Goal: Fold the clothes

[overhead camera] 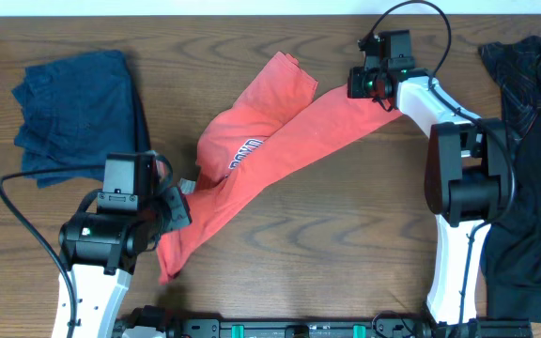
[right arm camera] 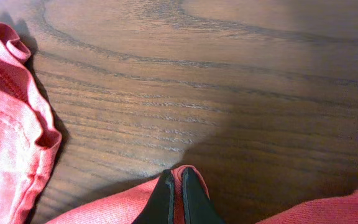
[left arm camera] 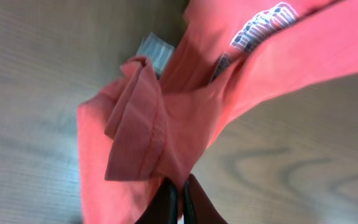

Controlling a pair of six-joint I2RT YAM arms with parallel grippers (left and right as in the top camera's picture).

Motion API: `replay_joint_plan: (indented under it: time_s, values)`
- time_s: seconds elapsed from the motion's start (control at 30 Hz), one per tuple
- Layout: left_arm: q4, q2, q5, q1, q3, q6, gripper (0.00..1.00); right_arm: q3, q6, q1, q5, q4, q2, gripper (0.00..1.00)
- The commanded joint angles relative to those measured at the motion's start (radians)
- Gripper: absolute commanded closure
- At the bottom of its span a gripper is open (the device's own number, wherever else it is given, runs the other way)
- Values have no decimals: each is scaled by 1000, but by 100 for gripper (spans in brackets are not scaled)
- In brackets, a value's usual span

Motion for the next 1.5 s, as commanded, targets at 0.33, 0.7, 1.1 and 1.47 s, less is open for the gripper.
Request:
replay_joint_plan:
  time_s: [0.33,0.7,1.1,1.47]
  values:
    - [-7,-6,10,7,-2,6,94,19,-16,-142,221,-826,-438,99]
    - [-139,-6,10,7,-2,6,94,-102,-16,-187,407,-1202,-435,71]
    - [-131,-5,9,7,-2,7,94,-190,10,-188,352,-1145,-435,41]
    - [-111,-5,9,7,-2,10,94,-422,241,-187,218,-875,-435,25]
